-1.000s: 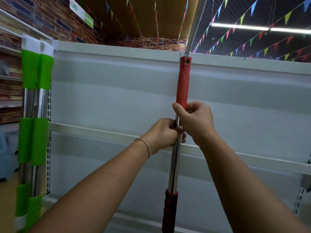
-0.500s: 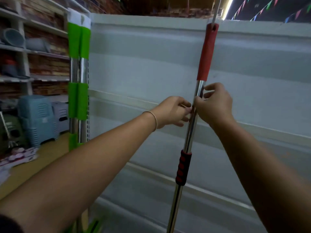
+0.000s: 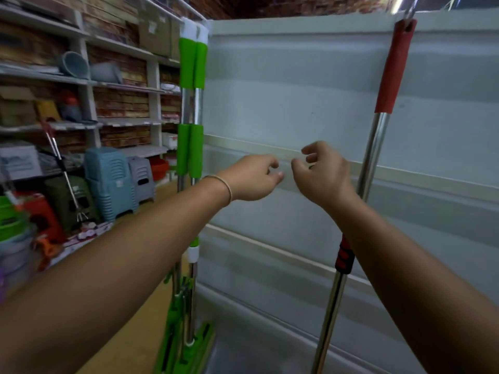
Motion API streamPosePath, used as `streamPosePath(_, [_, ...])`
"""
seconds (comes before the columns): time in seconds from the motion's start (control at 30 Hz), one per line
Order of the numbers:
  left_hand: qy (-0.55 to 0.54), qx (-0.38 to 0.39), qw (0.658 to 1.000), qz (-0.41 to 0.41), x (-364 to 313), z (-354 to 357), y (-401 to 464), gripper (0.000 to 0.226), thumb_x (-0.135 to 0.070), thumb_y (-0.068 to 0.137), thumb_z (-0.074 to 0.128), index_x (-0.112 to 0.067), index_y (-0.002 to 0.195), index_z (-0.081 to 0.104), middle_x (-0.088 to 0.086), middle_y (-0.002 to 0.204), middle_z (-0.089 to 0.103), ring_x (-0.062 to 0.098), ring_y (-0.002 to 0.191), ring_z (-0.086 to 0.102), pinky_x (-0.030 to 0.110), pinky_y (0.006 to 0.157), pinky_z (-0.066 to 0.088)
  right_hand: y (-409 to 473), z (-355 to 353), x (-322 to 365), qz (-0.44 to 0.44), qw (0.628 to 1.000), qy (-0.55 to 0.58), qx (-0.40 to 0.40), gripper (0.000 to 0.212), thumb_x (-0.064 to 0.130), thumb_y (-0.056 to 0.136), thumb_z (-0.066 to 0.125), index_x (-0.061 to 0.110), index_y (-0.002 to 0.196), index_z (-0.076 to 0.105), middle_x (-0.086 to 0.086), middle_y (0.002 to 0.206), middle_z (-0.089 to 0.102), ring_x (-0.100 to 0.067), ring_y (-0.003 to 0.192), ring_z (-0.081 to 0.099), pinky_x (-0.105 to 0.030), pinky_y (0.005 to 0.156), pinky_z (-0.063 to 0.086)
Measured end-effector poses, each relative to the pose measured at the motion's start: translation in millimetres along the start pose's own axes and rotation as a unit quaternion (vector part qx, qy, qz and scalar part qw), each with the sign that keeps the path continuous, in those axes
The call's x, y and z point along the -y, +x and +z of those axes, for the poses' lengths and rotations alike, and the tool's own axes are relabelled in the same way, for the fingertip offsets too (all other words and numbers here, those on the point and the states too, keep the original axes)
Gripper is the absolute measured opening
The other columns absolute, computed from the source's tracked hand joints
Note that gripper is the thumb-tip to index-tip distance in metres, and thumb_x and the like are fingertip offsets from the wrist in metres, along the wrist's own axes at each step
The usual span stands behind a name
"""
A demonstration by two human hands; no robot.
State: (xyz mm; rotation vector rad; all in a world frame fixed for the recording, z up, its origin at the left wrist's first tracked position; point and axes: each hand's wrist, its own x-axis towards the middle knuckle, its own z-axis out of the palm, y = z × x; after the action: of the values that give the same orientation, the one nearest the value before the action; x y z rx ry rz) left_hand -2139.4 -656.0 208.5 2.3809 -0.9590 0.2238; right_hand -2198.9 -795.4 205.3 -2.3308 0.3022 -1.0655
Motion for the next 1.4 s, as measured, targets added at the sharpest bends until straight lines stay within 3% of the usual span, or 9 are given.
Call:
streamPosePath(0.3, [0.101,-0.005,0.994,-0.041,129.3,-101.2,-93.7,0.052,-0.046,0.101,0.041,-0.014,0.140,0.047,0.012,0.139,0.055,0.027,0.124,0.053,0.039,0.102,0.046,-44.0,85.7,127.8,-0.028,0.996,0.020,0.086,0.042,0.036,0.093,0.056,0.011,0.126,0.060,-0.013,0.118,0.067,-0.028,0.111,0.061,-0.035,0.096,0.048])
streamPosePath(0.43, [0.128,-0.016,0.989,-0.069,186.4,-147.2,-134.2,0.051,-0.044,0.102,0.039,-0.014,0.142,0.044,0.011,0.140,0.053,0.027,0.122,0.053,0.030,0.091,0.042,-64.9,134.2,188.8,-0.048,0.992,0.032,0.113,0.045,0.037,0.095,0.055,0.010,0.131,0.058,-0.014,0.126,0.064,-0.030,0.115,0.060,-0.035,0.095,0.048])
streamPosePath(0.63, [0.171,-0.028,0.974,-0.144,265.5,-209.8,-200.6,0.052,-0.047,0.103,0.033,-0.013,0.141,0.044,0.012,0.142,0.050,0.029,0.126,0.050,0.039,0.102,0.043,-94.0,210.8,270.3,-0.079,0.979,0.060,0.177,0.051,0.042,0.097,0.051,0.014,0.140,0.050,-0.009,0.135,0.058,-0.027,0.119,0.057,-0.031,0.090,0.047])
streamPosePath(0.77, [0.187,-0.037,0.963,-0.191,313.7,-247.8,-238.8,0.056,-0.049,0.103,0.032,-0.013,0.144,0.040,0.010,0.146,0.047,0.028,0.127,0.049,0.038,0.102,0.042,-106.0,251.8,318.8,-0.099,0.970,0.072,0.210,0.050,0.042,0.097,0.051,0.013,0.137,0.051,-0.010,0.130,0.061,-0.028,0.115,0.059,-0.041,0.093,0.052])
streamPosePath(0.93, [0.215,-0.053,0.943,-0.248,367.6,-277.4,-279.4,0.049,-0.047,0.102,0.034,-0.009,0.128,0.050,0.016,0.122,0.059,0.030,0.105,0.057,0.045,0.091,0.048,-111.5,304.3,367.5,-0.132,0.952,0.072,0.267,0.055,0.047,0.097,0.048,0.017,0.143,0.044,-0.010,0.141,0.053,-0.029,0.126,0.052,-0.041,0.100,0.046])
streamPosePath(1.17, [0.233,-0.061,0.920,-0.310,448.1,-303.4,-301.0,0.052,-0.045,0.102,0.036,-0.006,0.134,0.048,0.018,0.127,0.059,0.034,0.115,0.055,0.042,0.095,0.046,-106.2,395.0,414.3,-0.177,0.922,0.096,0.331,0.058,0.047,0.099,0.046,0.014,0.146,0.040,-0.015,0.140,0.052,-0.031,0.126,0.051,-0.038,0.095,0.045])
streamPosePath(1.4, [0.249,-0.060,0.906,-0.338,553.0,-329.3,-257.7,0.051,-0.049,0.101,0.034,-0.008,0.127,0.050,0.017,0.123,0.059,0.032,0.110,0.055,0.047,0.094,0.046,-61.3,505.6,446.6,-0.195,0.903,0.105,0.369,0.060,0.048,0.099,0.045,0.014,0.148,0.037,-0.015,0.147,0.046,-0.033,0.129,0.047,-0.038,0.099,0.043])
